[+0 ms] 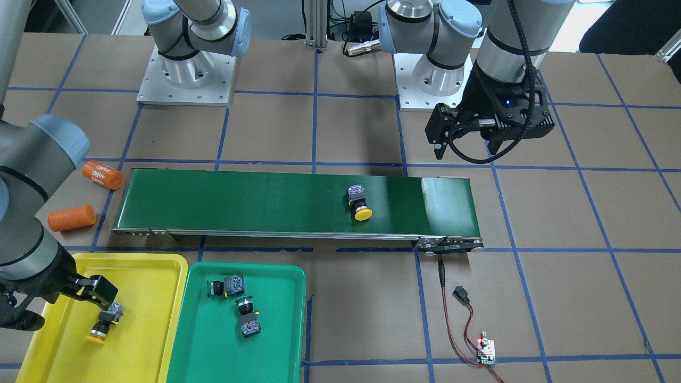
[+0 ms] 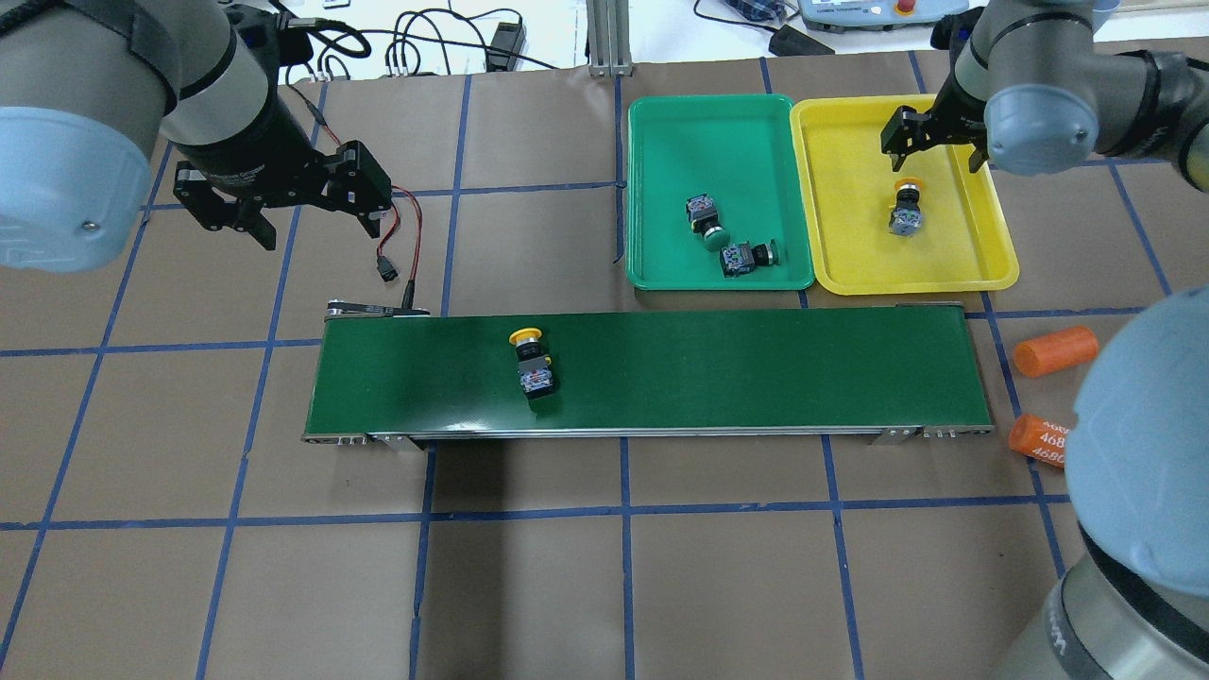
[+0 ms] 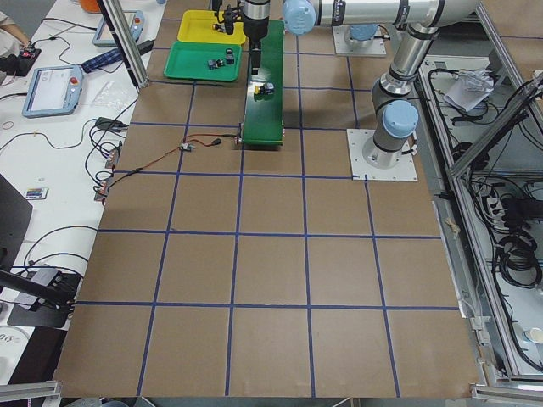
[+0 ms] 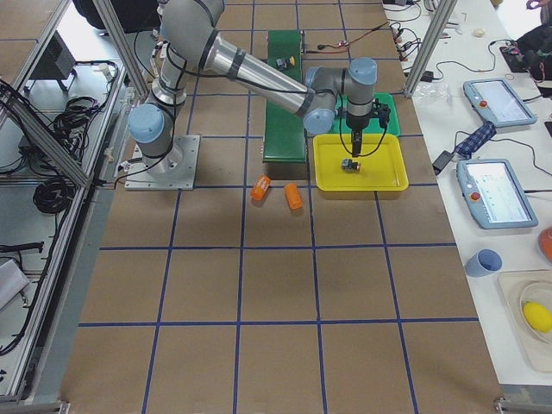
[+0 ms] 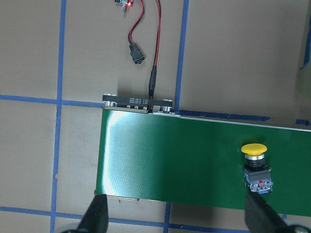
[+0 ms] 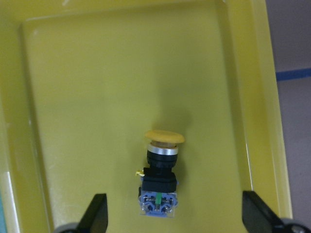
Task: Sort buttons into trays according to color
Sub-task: 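Lower the yellow button into the yellow tray and open the right gripper, then move the right gripper to the other yellow-capped button on the belt and grasp it, then lift the yellow button and carry it toward the yellow tray with the right gripper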
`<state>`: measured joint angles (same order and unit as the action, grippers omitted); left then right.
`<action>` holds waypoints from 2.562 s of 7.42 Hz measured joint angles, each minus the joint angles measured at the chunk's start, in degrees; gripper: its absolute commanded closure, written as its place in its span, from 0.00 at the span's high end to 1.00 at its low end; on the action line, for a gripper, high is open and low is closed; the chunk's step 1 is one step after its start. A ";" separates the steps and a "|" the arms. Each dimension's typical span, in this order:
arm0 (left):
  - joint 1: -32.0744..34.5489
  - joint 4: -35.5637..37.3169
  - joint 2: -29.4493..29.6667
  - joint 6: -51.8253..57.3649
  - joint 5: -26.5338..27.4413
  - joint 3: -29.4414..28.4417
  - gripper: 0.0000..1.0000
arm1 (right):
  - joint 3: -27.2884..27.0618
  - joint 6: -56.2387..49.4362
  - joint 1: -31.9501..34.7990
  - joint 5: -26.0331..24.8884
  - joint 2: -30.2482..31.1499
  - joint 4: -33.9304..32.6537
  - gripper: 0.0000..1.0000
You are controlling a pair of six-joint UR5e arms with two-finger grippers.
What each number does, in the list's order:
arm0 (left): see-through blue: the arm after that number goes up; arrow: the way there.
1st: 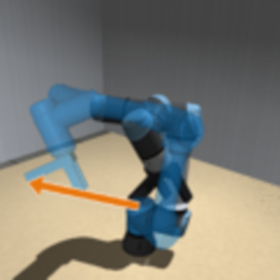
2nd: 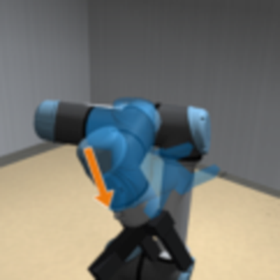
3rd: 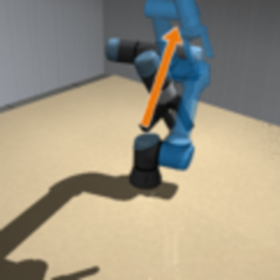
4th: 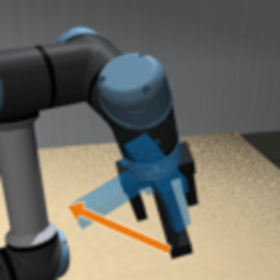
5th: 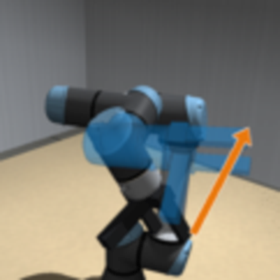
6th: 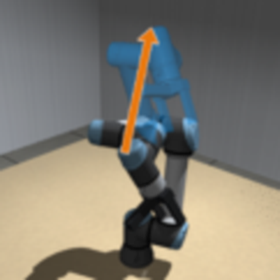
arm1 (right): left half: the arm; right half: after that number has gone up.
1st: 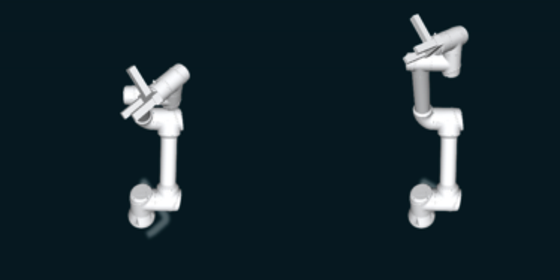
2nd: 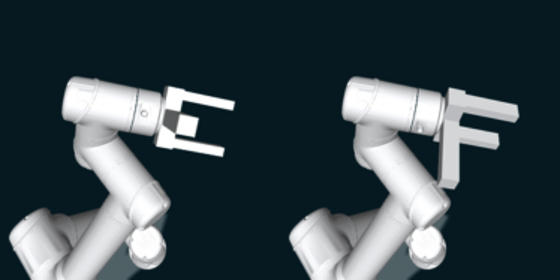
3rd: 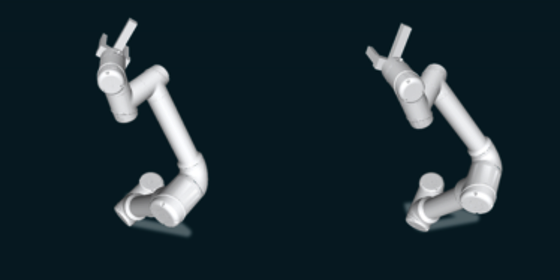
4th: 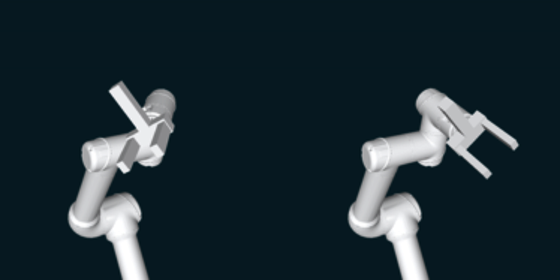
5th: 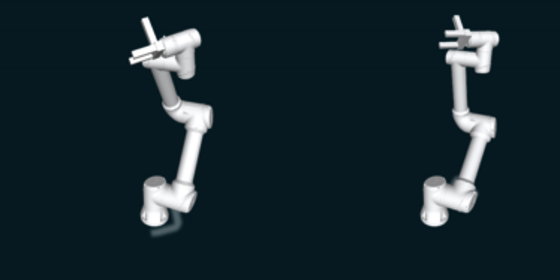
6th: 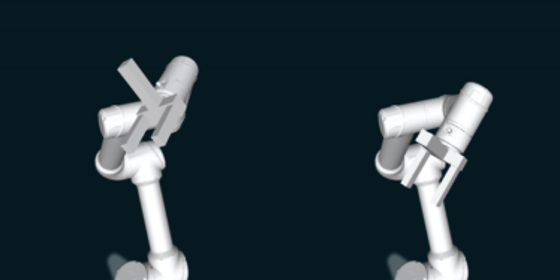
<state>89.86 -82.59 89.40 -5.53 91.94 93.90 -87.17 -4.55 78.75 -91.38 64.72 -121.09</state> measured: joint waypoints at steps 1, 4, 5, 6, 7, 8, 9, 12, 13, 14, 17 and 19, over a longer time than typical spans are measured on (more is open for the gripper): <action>0.10 -0.01 -0.03 -0.13 0.00 -0.02 1.00 | -0.17 1.29 1.84 1.03 5.05 5.34 1.00; 0.30 -0.01 -0.02 -0.26 -0.01 -0.12 1.00 | -0.51 9.18 12.13 1.27 15.97 17.63 1.00; 0.32 -0.02 0.01 -0.29 -0.01 -0.26 1.00 | -1.38 10.03 15.86 1.20 16.76 18.58 1.00; 0.28 -0.23 0.16 -0.32 0.01 -0.56 1.00 | -3.42 10.59 18.97 1.25 16.80 18.57 1.00; 0.24 -0.91 0.35 -0.34 0.07 -0.89 1.00 | -6.07 11.14 21.06 1.54 16.81 17.84 1.00; 0.16 -1.75 0.46 -0.35 0.10 -1.10 1.00 | -8.58 12.34 22.27 1.94 16.82 15.95 1.00; 0.06 -2.23 0.55 -0.35 0.10 -1.25 1.00 | -10.53 14.53 23.67 2.16 16.48 13.29 1.00; 0.11 -2.48 0.56 -0.38 0.00 -1.21 1.00 | -12.34 19.01 29.88 2.28 12.11 5.97 1.00; 0.20 -2.47 0.73 -0.41 -0.01 -1.21 1.00 | -12.44 21.05 31.82 2.31 10.54 4.57 1.00; 0.26 -2.44 0.75 -0.43 0.01 -1.27 1.00 | -12.47 22.60 33.49 2.33 9.05 3.11 1.00; 0.45 -2.17 0.18 -0.44 0.00 -0.95 1.00 | -12.52 24.19 36.05 2.27 5.44 -1.17 1.00; 0.49 -1.92 0.12 -0.41 0.05 -0.52 1.00 | -12.79 24.39 36.32 2.09 4.31 -1.29 1.00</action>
<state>90.35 -84.51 89.53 -5.94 91.99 93.38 -99.97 19.84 115.07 -89.28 69.03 -122.37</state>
